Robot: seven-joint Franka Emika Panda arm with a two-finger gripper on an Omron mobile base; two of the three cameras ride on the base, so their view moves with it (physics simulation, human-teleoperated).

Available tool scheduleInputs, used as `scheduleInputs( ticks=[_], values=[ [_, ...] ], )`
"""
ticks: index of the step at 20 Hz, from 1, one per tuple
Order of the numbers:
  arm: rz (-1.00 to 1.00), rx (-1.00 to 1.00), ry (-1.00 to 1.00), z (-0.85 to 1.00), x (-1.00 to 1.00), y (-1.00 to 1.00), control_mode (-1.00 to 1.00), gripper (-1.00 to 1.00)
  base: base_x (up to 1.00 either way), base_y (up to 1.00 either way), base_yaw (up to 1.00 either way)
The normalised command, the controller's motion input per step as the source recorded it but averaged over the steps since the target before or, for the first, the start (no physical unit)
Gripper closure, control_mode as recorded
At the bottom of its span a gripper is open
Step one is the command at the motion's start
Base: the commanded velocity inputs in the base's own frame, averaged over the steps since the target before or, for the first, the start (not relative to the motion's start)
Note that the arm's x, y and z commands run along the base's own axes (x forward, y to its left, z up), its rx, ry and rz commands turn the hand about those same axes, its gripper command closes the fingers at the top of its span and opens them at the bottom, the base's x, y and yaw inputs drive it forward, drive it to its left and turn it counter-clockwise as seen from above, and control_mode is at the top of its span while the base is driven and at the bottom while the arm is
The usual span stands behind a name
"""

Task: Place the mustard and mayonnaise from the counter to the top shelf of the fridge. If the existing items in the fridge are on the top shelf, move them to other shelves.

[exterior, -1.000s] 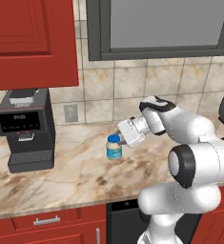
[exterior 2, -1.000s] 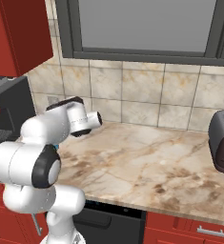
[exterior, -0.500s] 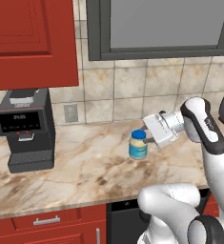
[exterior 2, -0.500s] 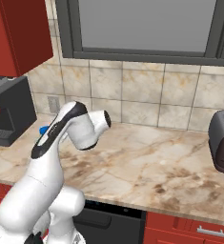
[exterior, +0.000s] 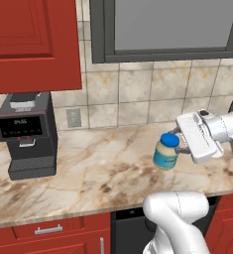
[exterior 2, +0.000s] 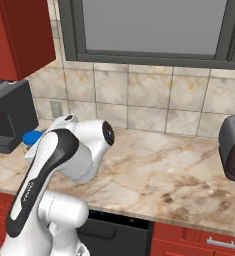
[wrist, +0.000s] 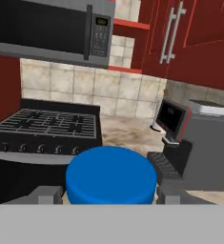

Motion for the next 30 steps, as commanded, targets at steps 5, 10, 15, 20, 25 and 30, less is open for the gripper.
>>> scheduleInputs(
  ticks=[5,10,15,20,25,30],
  values=[
    [0.07,-0.01,-0.31,0.88,-0.98,0.0,-1.0,1.0,0.0,0.0,0.0],
    [0.03,0.0,-0.17,0.36,-0.45,0.0,-1.0,1.0,0.0,0.0,0.0],
    [0.0,0.0,0.0,0.0,0.0,0.0,1.0,1.0,-0.21,-0.38,0.02],
    [0.0,0.0,0.0,0.0,0.0,0.0,1.0,1.0,-0.72,-1.0,0.03],
    [0.0,0.0,0.0,0.0,0.0,0.0,1.0,1.0,-0.79,-0.87,0.23],
    [0.0,0.0,0.0,0.0,0.0,0.0,1.0,1.0,-0.54,-0.57,0.7]
  ],
)
